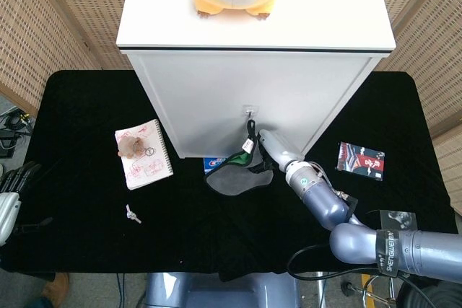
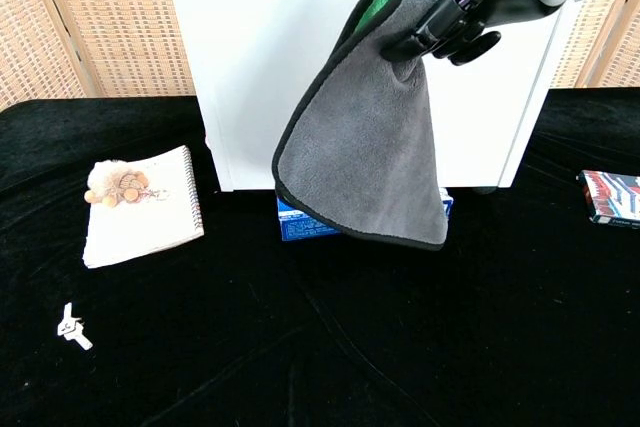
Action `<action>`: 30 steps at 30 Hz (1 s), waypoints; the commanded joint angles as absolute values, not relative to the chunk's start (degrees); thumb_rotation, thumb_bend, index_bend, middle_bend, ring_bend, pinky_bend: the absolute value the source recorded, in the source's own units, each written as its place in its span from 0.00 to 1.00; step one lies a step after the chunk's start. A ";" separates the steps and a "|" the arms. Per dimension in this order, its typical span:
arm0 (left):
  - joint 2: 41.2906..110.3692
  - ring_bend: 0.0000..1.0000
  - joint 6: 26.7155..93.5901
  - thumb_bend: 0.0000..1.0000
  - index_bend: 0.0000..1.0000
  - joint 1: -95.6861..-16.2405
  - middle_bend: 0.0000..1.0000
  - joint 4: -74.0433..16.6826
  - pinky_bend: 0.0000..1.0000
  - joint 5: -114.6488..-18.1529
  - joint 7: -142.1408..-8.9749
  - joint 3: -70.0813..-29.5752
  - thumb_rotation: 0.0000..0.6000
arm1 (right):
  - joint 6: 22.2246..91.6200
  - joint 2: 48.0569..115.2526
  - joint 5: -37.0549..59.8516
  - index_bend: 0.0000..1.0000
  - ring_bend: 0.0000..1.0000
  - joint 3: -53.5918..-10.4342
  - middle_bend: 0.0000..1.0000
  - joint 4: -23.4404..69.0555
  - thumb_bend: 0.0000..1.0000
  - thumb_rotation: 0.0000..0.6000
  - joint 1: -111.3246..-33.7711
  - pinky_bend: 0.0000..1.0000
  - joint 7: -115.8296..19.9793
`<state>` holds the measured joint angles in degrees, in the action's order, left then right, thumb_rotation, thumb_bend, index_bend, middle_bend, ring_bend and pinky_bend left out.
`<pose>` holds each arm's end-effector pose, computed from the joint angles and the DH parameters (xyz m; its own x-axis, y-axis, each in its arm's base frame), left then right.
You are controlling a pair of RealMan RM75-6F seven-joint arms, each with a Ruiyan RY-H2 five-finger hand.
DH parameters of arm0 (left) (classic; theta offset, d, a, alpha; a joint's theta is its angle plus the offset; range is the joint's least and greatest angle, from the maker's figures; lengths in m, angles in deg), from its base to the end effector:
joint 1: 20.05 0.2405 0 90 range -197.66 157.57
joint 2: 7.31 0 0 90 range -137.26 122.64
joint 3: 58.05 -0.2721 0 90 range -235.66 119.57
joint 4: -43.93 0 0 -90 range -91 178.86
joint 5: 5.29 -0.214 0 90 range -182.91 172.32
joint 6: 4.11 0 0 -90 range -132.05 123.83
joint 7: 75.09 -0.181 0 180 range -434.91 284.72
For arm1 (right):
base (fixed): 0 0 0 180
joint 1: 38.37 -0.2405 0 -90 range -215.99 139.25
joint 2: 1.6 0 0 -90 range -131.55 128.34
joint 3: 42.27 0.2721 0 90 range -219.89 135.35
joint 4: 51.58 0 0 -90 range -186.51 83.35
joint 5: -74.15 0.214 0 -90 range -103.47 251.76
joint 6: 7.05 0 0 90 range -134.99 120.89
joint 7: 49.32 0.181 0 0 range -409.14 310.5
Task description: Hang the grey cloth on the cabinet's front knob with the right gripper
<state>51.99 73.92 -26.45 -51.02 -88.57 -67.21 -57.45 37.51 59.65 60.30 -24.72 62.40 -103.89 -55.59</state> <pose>-0.3388 0.2176 0.1635 0.2958 0.1460 0.9440 0.9520 0.0360 -0.3039 -0.0303 -0.4009 0.0627 -0.0980 -0.5812 0.8079 -0.9887 -0.0355 -0.1454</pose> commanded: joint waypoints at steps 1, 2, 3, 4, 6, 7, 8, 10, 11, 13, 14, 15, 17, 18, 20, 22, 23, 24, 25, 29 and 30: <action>51.98 0.00 73.92 0.00 0.00 -26.44 0.00 -50.98 0.00 -88.53 -67.18 -57.44 1.00 | 37.39 59.68 60.72 1.00 1.00 -24.81 1.00 62.07 0.71 1.00 -103.95 1.00 -55.25; 51.99 0.00 73.91 0.00 0.00 -26.44 0.00 -50.95 0.00 -88.52 -67.17 -57.44 1.00 | 37.28 59.67 60.85 1.00 1.00 -24.94 1.00 61.93 0.71 1.00 -104.00 1.00 -55.25; 52.01 0.00 73.87 0.00 0.00 -26.46 0.00 -50.92 0.00 -88.53 -67.21 -57.46 1.00 | 37.12 59.63 61.02 1.00 1.00 -25.05 1.00 61.80 0.71 1.00 -104.09 1.00 -55.24; 52.02 0.00 73.84 0.00 0.00 -26.48 0.00 -50.93 0.00 -88.54 -67.24 -57.46 1.00 | 36.97 59.58 61.26 1.00 1.00 -25.16 1.00 61.67 0.71 1.00 -104.17 1.00 -55.19; 52.03 0.00 73.87 0.00 0.00 -26.48 0.00 -50.96 0.00 -88.59 -67.32 -57.48 1.00 | 36.53 59.44 61.76 1.00 1.00 -25.38 1.00 61.46 0.71 1.00 -104.35 1.00 -55.06; 52.04 0.00 73.91 0.00 0.00 -26.47 0.00 -50.97 0.00 -88.61 -67.38 -57.48 1.00 | 36.28 59.36 62.03 1.00 1.00 -25.46 1.00 61.29 0.71 1.00 -104.40 1.00 -54.93; 52.04 0.00 73.92 0.00 0.00 -26.46 0.00 -50.98 0.00 -88.59 -67.40 -57.48 1.00 | 36.14 59.31 62.13 1.00 1.00 -25.52 1.00 61.21 0.71 1.00 -104.44 1.00 -54.87; 52.03 0.00 73.93 0.00 0.00 -26.44 0.00 -50.98 0.00 -88.51 -67.36 -57.46 1.00 | 35.55 59.09 62.39 1.00 1.00 -25.82 1.00 61.00 0.71 1.00 -104.44 1.00 -54.64; 52.03 0.00 73.93 0.00 0.00 -26.44 0.00 -50.97 0.00 -88.49 -67.36 -57.44 1.00 | 35.34 59.02 62.39 1.00 1.00 -25.98 1.00 60.92 0.71 1.00 -104.45 1.00 -54.60; 52.02 0.00 73.92 0.00 0.00 -26.45 0.00 -50.98 0.00 -88.51 -67.35 -57.46 1.00 | 35.11 58.90 62.27 1.00 1.00 -26.27 1.00 60.81 0.71 1.00 -104.44 1.00 -54.55; 52.03 0.00 73.92 0.00 0.00 -26.45 0.00 -50.97 0.00 -88.51 -67.38 -57.46 1.00 | 35.07 58.87 62.20 0.99 1.00 -26.30 1.00 60.81 0.70 1.00 -104.41 1.00 -54.46; 52.04 0.00 73.90 0.00 0.00 -26.45 0.00 -50.97 0.00 -88.53 -67.42 -57.49 1.00 | 35.07 58.84 62.11 0.95 1.00 -26.31 1.00 60.82 0.65 1.00 -104.35 1.00 -54.33; 52.08 0.00 73.86 0.00 0.00 -26.49 0.00 -50.99 0.00 -88.57 -67.48 -57.50 1.00 | 35.12 58.74 61.78 0.84 1.00 -26.11 1.00 61.00 0.50 1.00 -104.11 1.00 -53.79; 52.09 0.00 73.87 0.00 0.00 -26.48 0.00 -50.98 0.00 -88.55 -67.53 -57.50 1.00 | 35.00 58.62 61.38 0.75 1.00 -26.03 1.00 61.17 0.39 1.00 -103.93 1.00 -53.54; 52.10 0.00 73.88 0.00 0.00 -26.48 0.00 -51.00 0.00 -88.55 -67.58 -57.50 1.00 | 34.44 58.30 60.74 0.62 1.00 -26.06 1.00 61.41 0.23 1.00 -103.73 1.00 -53.33; 52.13 0.00 73.88 0.00 0.00 -26.47 0.00 -51.00 0.00 -88.55 -67.63 -57.52 1.00 | 34.03 57.97 59.97 0.50 1.00 -26.12 1.00 61.60 0.10 1.00 -103.52 1.00 -53.15; 52.13 0.00 73.86 0.00 0.00 -26.47 0.00 -51.02 0.00 -88.56 -67.65 -57.53 1.00 | 33.95 57.87 59.57 0.47 1.00 -26.10 1.00 61.70 0.07 1.00 -103.39 1.00 -52.97; 52.13 0.00 73.86 0.00 0.00 -26.47 0.00 -51.03 0.00 -88.58 -67.64 -57.55 1.00 | 33.83 57.77 59.17 0.44 1.00 -26.09 1.00 61.83 0.04 1.00 -103.22 1.00 -52.76; 52.12 0.00 73.88 0.00 0.00 -26.47 0.00 -51.03 0.00 -88.60 -67.66 -57.54 1.00 | 33.76 57.66 58.72 0.42 1.00 -26.01 1.00 61.98 0.04 1.00 -103.03 1.00 -52.49; 52.10 0.00 73.86 0.00 0.00 -26.49 0.00 -51.09 0.00 -88.67 -67.64 -57.58 1.00 | 34.15 57.22 56.98 0.42 1.00 -26.03 1.00 62.60 0.04 1.00 -102.25 1.00 -51.76; 52.09 0.00 73.86 0.00 0.00 -26.49 0.00 -51.09 0.00 -88.67 -67.65 -57.58 1.00 | 34.19 57.10 56.79 0.42 1.00 -26.07 1.00 62.70 0.04 1.00 -102.18 1.00 -51.73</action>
<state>52.09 73.86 -26.49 -51.09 -88.67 -67.65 -57.58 34.13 57.22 56.93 -26.03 62.58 -102.29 -51.82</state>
